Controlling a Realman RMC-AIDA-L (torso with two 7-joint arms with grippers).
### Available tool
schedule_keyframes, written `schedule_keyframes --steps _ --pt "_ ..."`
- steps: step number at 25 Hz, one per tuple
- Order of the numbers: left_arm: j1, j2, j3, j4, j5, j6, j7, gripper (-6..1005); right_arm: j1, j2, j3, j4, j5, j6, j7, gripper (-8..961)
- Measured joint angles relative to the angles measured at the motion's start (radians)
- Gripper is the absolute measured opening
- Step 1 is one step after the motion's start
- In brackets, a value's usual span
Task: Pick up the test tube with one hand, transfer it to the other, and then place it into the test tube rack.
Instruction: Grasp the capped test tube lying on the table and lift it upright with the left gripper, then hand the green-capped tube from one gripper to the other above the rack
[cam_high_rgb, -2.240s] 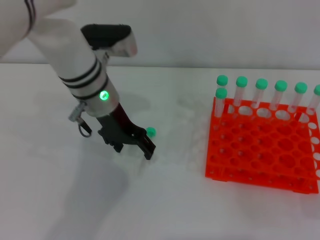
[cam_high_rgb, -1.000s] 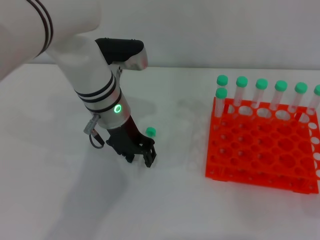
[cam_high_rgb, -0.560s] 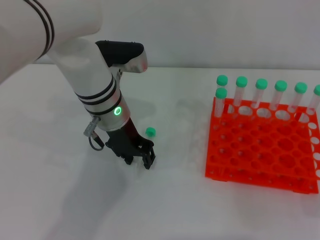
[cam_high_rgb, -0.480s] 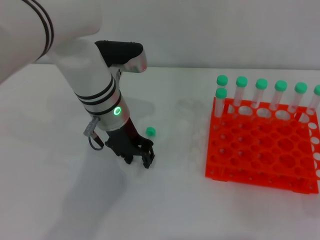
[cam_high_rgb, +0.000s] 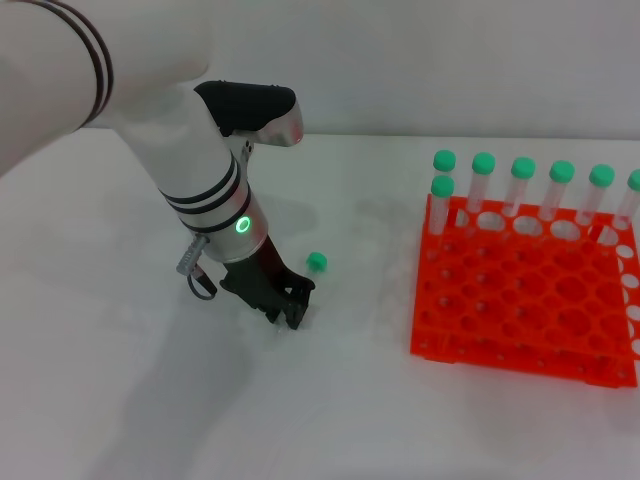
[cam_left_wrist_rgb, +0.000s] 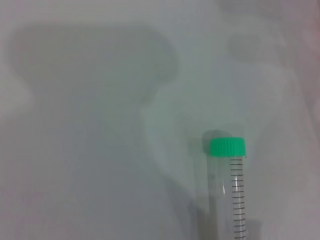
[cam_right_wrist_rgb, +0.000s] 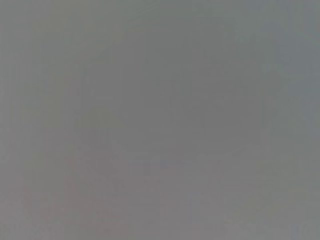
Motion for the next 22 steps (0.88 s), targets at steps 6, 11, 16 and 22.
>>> schedule_keyframes --steps 6,11,16,22 --pt "0.000 0.001 -0.002 -0.013 -0.025 -0.044 0.031 195 -0.004 0.000 0.028 0.000 0.001 0.000 -0.001 860" --pt "0.017 0.009 -0.002 -0.140 -0.245 -0.077 0.194 197 -0.008 -0.002 0.035 0.000 0.002 -0.013 -0.001 859" --pt "0.087 0.010 -0.001 -0.242 -0.625 -0.100 0.455 199 -0.009 -0.003 0.035 -0.004 0.010 -0.026 0.000 858" --pt "0.277 0.021 0.000 -0.247 -1.222 -0.107 0.839 202 -0.009 -0.003 0.035 -0.004 0.030 -0.029 0.000 858"
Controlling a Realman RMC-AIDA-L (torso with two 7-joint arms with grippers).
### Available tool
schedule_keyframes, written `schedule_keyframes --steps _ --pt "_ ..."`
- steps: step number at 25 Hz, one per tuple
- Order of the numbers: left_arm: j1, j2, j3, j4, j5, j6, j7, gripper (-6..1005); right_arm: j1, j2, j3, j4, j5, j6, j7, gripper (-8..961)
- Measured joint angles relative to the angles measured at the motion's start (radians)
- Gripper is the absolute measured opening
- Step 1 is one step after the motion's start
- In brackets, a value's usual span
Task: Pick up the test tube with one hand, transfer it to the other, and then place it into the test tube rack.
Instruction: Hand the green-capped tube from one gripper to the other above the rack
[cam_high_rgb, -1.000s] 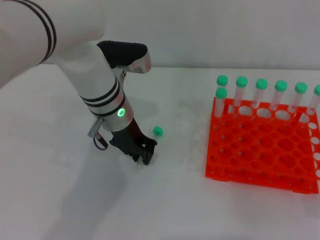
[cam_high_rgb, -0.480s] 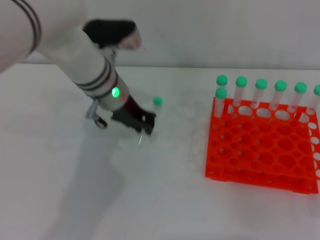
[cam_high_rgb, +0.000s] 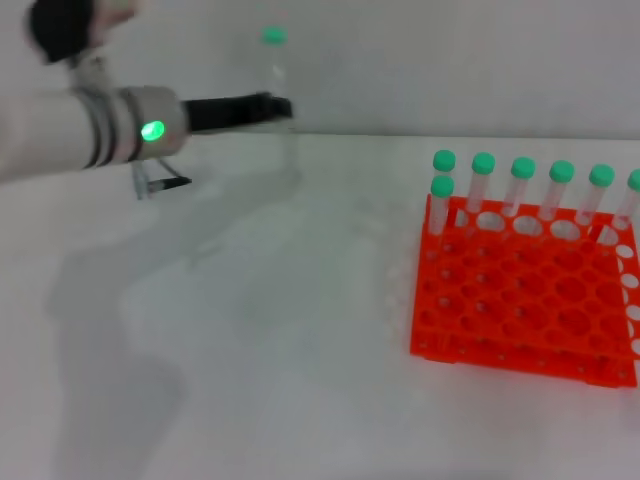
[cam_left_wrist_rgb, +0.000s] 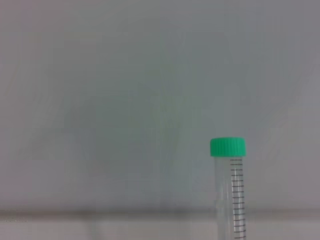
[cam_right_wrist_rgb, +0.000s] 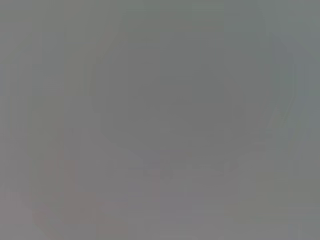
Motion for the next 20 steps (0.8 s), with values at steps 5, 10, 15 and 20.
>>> schedule_keyframes --steps 5,10,15,20 --pt "0.194 -0.019 -0.001 0.086 -0.460 0.117 0.375 204 -0.001 0.001 0.004 0.014 0.043 -0.010 0.012 857" --pt "0.307 -0.018 -0.002 0.208 -0.653 0.273 0.644 206 -0.016 -0.003 -0.013 0.011 0.059 -0.023 0.149 856" --pt "0.362 -0.023 -0.002 0.356 -0.613 0.437 0.908 208 -0.059 -0.009 -0.087 -0.081 0.012 -0.021 0.332 856" --pt "0.349 -0.030 -0.002 0.498 -0.457 0.468 1.101 210 -0.131 -0.049 -0.198 -0.255 -0.091 0.022 0.644 855"
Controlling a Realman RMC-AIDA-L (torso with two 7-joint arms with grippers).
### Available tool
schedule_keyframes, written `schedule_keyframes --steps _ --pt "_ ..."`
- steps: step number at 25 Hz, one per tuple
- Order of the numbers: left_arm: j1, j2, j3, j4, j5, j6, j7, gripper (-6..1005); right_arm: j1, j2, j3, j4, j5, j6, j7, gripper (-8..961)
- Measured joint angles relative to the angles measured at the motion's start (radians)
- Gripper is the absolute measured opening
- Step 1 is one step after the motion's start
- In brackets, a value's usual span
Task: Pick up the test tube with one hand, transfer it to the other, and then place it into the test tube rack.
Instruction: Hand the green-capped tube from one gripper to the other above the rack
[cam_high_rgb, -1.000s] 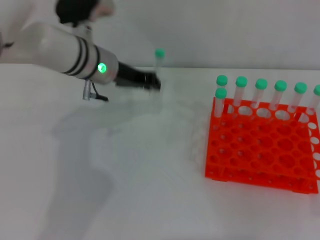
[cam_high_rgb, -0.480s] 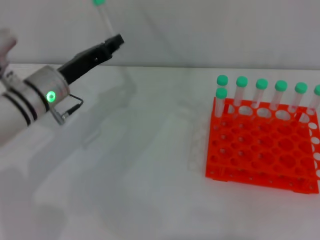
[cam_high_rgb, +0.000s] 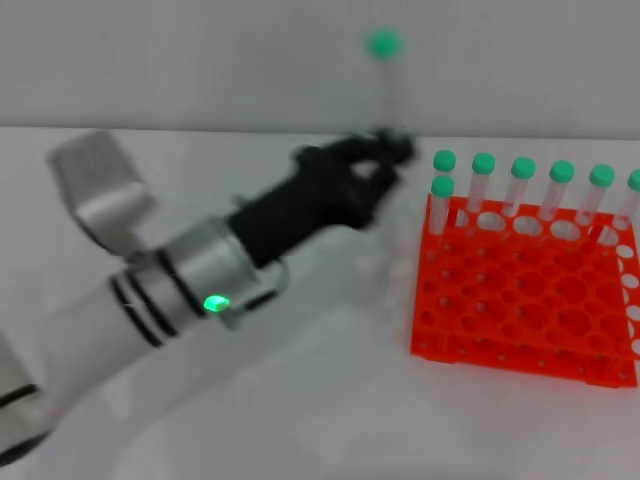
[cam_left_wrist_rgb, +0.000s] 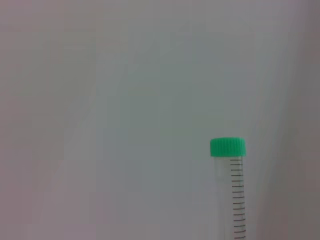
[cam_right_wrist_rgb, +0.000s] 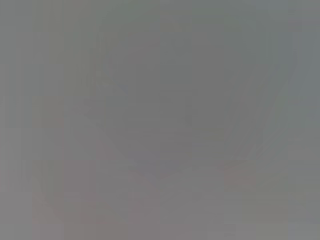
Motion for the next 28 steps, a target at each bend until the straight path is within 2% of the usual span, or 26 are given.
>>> schedule_keyframes --steps 2,4,6,8,10,13,17,22,28 --pt "-0.009 -0.003 0.000 0.050 0.043 -0.015 0.053 211 -0.016 -0.031 -0.019 -0.040 -0.063 0.054 0.111 855" --pt "-0.019 -0.006 0.000 0.099 0.069 -0.048 0.079 211 -0.021 -0.077 -0.022 -0.057 -0.133 0.154 0.181 855" --pt "-0.037 -0.007 0.000 0.142 0.111 -0.088 0.092 212 -0.020 -0.110 -0.023 -0.072 -0.188 0.251 0.215 855" --pt "-0.054 -0.008 0.000 0.163 0.165 -0.122 0.097 213 -0.008 -0.133 -0.023 -0.120 -0.272 0.357 0.240 854" --pt "-0.070 -0.009 0.000 0.185 0.210 -0.172 0.098 214 0.009 -0.135 -0.025 -0.183 -0.344 0.405 0.268 854" --pt "-0.097 -0.010 0.000 0.219 0.267 -0.262 0.097 215 0.044 -0.122 -0.042 -0.264 -0.431 0.420 0.313 854" --pt "-0.127 -0.012 0.000 0.251 0.315 -0.353 0.106 217 0.104 -0.117 -0.102 -0.283 -0.498 0.420 0.343 853" --pt "-0.133 -0.011 -0.009 0.248 0.326 -0.368 0.111 219 0.168 -0.113 -0.174 -0.282 -0.544 0.421 0.359 853" --pt "-0.121 -0.009 -0.050 0.245 0.331 -0.367 0.149 222 0.195 -0.091 -0.190 -0.281 -0.549 0.421 0.367 852"
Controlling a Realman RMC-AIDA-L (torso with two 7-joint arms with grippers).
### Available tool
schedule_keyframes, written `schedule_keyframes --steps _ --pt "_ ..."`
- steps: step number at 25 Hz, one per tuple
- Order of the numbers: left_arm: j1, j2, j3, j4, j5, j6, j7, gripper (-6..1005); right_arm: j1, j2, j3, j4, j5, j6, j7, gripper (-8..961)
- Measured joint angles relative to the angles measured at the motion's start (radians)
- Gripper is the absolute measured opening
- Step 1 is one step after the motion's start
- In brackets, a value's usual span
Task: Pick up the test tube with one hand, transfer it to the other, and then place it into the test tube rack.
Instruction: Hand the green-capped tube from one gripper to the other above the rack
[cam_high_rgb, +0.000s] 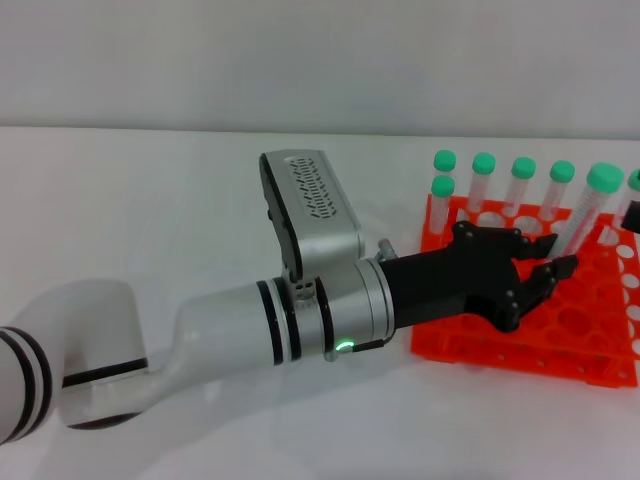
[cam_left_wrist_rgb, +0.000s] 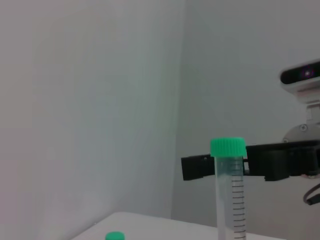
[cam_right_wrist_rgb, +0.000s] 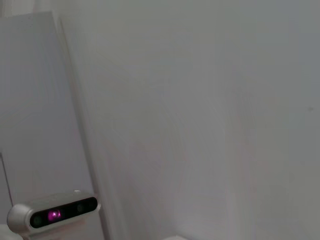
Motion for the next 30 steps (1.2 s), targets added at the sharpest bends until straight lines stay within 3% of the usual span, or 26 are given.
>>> schedule_keyframes --steps 13,25,30 --pt "0.011 -0.002 -0.033 0.005 -0.005 0.001 0.039 227 0.010 0.031 -0.002 -0.003 0.000 0.015 0.027 850" --pt "0.051 -0.001 -0.084 0.010 0.002 0.005 0.051 232 0.037 0.037 -0.036 -0.005 0.008 0.035 0.046 849" --pt "0.045 -0.002 -0.078 0.011 0.002 0.005 0.052 234 0.047 0.054 -0.038 -0.003 0.008 0.017 0.046 848"
